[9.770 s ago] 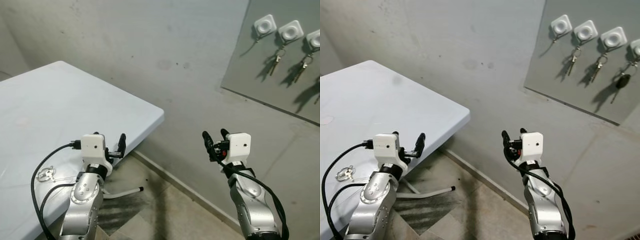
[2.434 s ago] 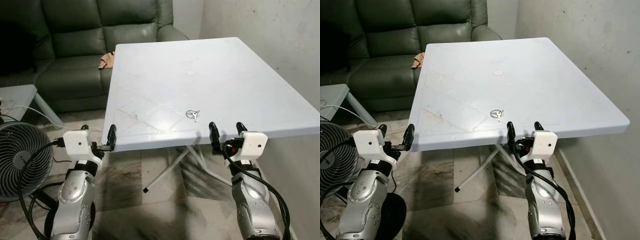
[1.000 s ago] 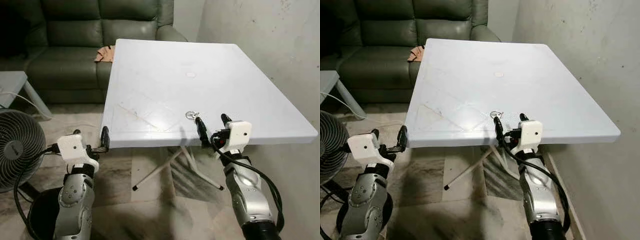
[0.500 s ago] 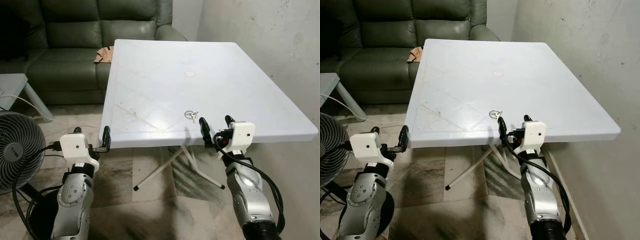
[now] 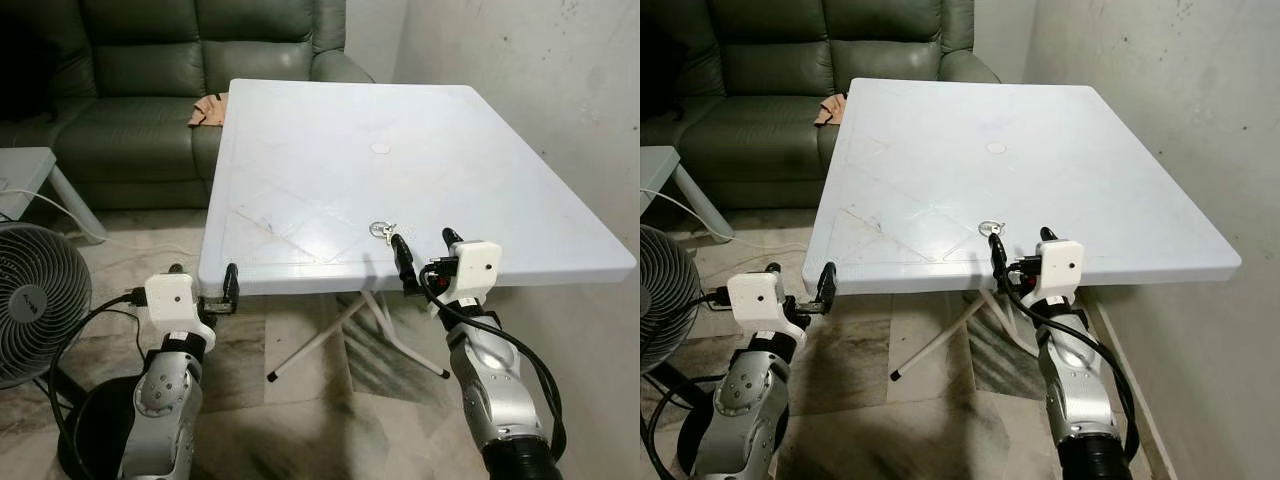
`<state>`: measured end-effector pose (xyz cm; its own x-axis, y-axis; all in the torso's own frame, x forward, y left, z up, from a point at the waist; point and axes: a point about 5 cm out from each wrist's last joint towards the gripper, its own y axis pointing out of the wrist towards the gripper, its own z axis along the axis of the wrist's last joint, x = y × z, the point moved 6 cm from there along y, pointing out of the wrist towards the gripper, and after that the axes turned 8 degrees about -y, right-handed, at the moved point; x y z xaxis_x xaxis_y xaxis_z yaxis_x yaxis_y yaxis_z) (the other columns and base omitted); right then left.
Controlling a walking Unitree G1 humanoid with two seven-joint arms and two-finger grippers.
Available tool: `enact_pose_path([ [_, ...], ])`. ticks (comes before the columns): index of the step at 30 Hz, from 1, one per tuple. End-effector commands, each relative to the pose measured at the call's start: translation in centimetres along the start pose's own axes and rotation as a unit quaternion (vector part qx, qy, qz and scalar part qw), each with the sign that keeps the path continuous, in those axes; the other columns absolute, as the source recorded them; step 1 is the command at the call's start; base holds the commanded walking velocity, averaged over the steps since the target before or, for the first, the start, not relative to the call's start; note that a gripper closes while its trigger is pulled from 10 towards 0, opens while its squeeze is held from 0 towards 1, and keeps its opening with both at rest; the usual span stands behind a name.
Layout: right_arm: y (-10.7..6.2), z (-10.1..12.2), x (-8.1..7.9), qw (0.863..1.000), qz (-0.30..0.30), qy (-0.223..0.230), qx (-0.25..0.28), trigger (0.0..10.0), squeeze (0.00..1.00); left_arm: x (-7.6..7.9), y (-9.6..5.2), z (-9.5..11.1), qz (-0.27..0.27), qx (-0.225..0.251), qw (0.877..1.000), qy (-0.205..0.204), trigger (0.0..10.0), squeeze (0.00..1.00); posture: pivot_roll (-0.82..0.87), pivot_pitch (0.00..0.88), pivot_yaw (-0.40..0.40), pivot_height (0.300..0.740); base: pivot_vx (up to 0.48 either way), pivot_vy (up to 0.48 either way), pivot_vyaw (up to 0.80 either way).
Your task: Hang keys on a hook
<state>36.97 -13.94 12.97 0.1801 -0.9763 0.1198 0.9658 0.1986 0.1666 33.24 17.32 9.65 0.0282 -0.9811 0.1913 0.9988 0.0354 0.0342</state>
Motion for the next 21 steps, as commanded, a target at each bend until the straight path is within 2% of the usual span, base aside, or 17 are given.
enact_pose_path([
  [1, 0.2, 0.1, 0.4, 1.0, -0.004, -0.004, 0.002, 10.0, 0.0, -0.2, -0.1, 0.0, 0.007, -0.005, 1.0, 0.011, 10.0, 0.0, 0.0, 0.044, -0.029, 0.74, 0.0, 0.0, 0.0],
  [13, 0.6, 0.2, -0.4, 1.0, 0.009, -0.001, 0.004, 10.0, 0.0, -0.4, 0.1, 0.6, 0.004, 0.003, 1.0, 0.011, 10.0, 0.0, 0.01, 0.029, -0.047, 0.74, 0.0, 0.0, 0.0],
  [21, 0.8, 0.2, -0.3, 1.0, 0.009, -0.002, 0.005, 10.0, 0.0, -0.5, 0.3, 1.3, 0.0, 0.013, 1.0, 0.014, 10.0, 0.0, 0.02, 0.033, -0.048, 0.74, 0.322, 0.0, 0.0],
])
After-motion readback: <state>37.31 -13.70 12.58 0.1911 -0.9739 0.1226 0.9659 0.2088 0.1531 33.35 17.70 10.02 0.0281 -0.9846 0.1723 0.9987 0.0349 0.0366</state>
